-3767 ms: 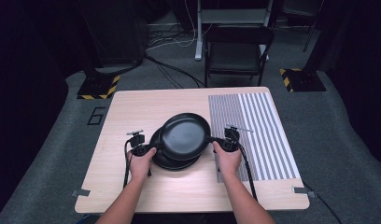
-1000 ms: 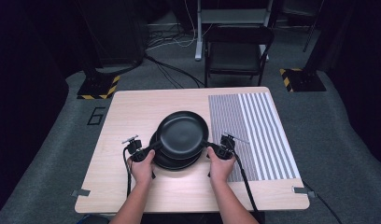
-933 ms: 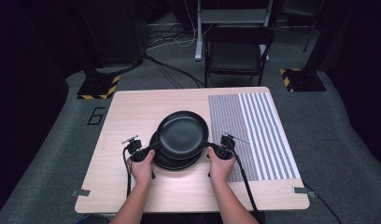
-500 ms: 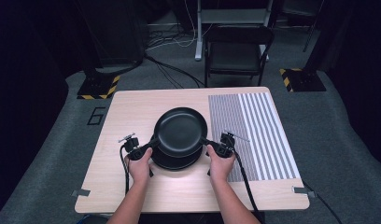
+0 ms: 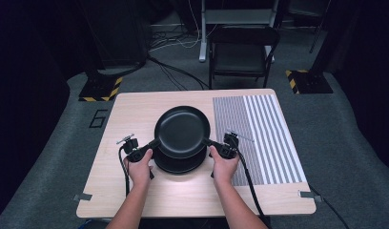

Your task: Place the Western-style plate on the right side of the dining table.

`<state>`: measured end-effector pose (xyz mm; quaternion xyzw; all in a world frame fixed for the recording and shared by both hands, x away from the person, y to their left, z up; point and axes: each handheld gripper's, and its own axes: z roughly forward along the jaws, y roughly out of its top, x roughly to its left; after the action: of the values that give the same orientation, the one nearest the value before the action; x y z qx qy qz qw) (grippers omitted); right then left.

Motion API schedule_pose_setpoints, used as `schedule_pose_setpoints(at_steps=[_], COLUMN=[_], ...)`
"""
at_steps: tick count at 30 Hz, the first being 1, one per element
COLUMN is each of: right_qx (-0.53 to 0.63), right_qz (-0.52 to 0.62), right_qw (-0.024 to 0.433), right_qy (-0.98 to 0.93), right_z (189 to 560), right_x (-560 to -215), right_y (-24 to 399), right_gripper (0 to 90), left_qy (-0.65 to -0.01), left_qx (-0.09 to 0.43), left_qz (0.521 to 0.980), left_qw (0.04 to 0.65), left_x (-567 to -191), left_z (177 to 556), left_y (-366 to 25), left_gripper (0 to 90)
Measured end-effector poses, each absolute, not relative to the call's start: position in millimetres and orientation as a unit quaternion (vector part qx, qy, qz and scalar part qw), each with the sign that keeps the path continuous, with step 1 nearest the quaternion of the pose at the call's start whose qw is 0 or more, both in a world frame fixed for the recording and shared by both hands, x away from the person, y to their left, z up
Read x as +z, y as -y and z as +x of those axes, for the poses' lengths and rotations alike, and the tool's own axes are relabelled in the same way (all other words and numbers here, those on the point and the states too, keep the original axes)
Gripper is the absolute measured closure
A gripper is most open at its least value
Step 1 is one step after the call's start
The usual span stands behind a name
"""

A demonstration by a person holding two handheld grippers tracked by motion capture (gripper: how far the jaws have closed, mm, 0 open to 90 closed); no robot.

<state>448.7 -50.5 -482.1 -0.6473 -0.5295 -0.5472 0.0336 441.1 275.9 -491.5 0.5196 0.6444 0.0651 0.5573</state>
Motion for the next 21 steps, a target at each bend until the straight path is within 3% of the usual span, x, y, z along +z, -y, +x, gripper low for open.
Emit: schedule_pose_setpoints(at_steps=[21], right_qx=[-0.572], right_qz=[-0.626], right_qw=[0.025], right_qy=[0.529], right_z=[446], right_x=[-453], right_y=[54], right_gripper=[78.0], left_qy=[-0.622], left_qx=[0.084], left_qz=[0.526], left_qw=[0.575], left_x=[-457], left_z=[442], left_y=[-276], left_gripper=[78.5])
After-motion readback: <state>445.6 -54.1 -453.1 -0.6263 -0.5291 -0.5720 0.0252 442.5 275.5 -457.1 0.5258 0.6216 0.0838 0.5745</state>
